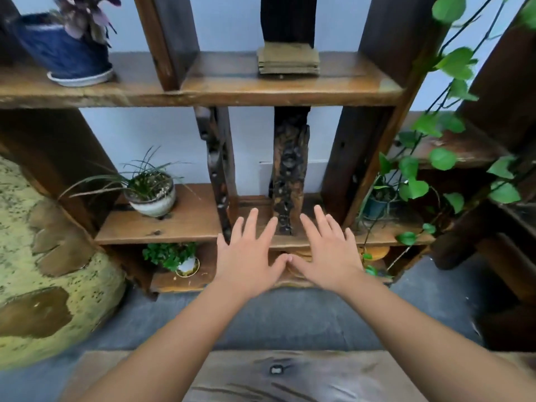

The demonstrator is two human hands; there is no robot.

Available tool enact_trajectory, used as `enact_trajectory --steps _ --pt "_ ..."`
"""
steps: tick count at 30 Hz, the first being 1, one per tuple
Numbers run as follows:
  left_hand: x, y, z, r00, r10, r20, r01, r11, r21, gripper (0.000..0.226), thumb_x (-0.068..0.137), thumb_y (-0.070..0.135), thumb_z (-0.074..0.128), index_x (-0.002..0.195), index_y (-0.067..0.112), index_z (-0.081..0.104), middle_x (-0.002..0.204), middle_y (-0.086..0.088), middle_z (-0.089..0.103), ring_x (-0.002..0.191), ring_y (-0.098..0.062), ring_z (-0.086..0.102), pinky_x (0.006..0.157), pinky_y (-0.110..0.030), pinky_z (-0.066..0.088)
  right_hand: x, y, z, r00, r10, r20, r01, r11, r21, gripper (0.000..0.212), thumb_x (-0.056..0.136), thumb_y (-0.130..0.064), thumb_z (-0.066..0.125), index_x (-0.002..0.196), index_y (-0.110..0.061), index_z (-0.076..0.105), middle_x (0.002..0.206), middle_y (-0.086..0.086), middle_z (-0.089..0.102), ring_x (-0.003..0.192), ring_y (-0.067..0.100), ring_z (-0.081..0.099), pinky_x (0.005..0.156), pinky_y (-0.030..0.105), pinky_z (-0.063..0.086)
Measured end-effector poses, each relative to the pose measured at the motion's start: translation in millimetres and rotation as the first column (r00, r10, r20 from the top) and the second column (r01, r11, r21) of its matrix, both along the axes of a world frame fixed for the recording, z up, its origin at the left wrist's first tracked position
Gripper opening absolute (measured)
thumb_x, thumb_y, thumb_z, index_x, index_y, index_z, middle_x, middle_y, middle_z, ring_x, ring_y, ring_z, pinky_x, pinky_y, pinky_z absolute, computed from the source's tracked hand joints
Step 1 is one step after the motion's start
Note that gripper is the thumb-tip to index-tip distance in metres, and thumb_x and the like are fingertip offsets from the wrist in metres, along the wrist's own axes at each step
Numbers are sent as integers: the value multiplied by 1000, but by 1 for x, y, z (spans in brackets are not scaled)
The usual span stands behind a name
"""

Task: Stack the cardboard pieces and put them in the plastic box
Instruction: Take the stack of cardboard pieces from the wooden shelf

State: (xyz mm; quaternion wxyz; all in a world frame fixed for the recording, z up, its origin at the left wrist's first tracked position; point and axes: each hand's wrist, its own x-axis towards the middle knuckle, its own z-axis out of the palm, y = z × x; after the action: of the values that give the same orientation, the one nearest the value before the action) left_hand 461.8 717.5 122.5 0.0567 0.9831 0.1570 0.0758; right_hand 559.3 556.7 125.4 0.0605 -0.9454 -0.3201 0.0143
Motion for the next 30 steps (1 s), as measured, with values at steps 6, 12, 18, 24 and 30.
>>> enact_trajectory --steps 6,12,18,24,30 --pt "55 10 70 989 31 143 -42 997 71 75 78 77 16 146 47 5 163 3 2 148 -30 8 108 -65 19 59 10 65 985 23 170 -41 994 100 93 76 -84 22 152 -34 6 164 2 -3 149 26 6 114 58 16" --pt "100 25 135 970 52 237 -85 988 130 77 77 79 13 146 48 0 163 3 -1 149 -29 4 112 -63 16 112 24 131 946 28 322 -83 984 159 93 76 -84 22 152 -33 7 164 2 4 149 26 10 115 58 20" --pt "134 43 191 949 14 314 -86 972 218 76 79 77 17 147 44 8 163 0 6 148 -29 10 109 -62 21 154 37 187 899 11 437 -110 973 201 92 75 -84 22 152 -32 14 163 4 10 147 28 17 112 58 24" --pt "166 54 241 920 -27 392 -89 958 274 78 78 75 19 148 41 10 163 -2 9 147 -29 11 110 -61 22 186 45 233 858 -19 514 -120 964 237 92 74 -84 22 151 -34 14 163 3 11 147 29 17 112 60 22" --pt "180 55 261 906 -53 420 -83 950 300 76 81 75 24 148 43 7 163 -3 9 148 -30 12 110 -61 23 195 49 252 818 -47 573 -112 964 239 93 74 -86 19 151 -35 13 163 2 13 147 29 19 111 59 23"
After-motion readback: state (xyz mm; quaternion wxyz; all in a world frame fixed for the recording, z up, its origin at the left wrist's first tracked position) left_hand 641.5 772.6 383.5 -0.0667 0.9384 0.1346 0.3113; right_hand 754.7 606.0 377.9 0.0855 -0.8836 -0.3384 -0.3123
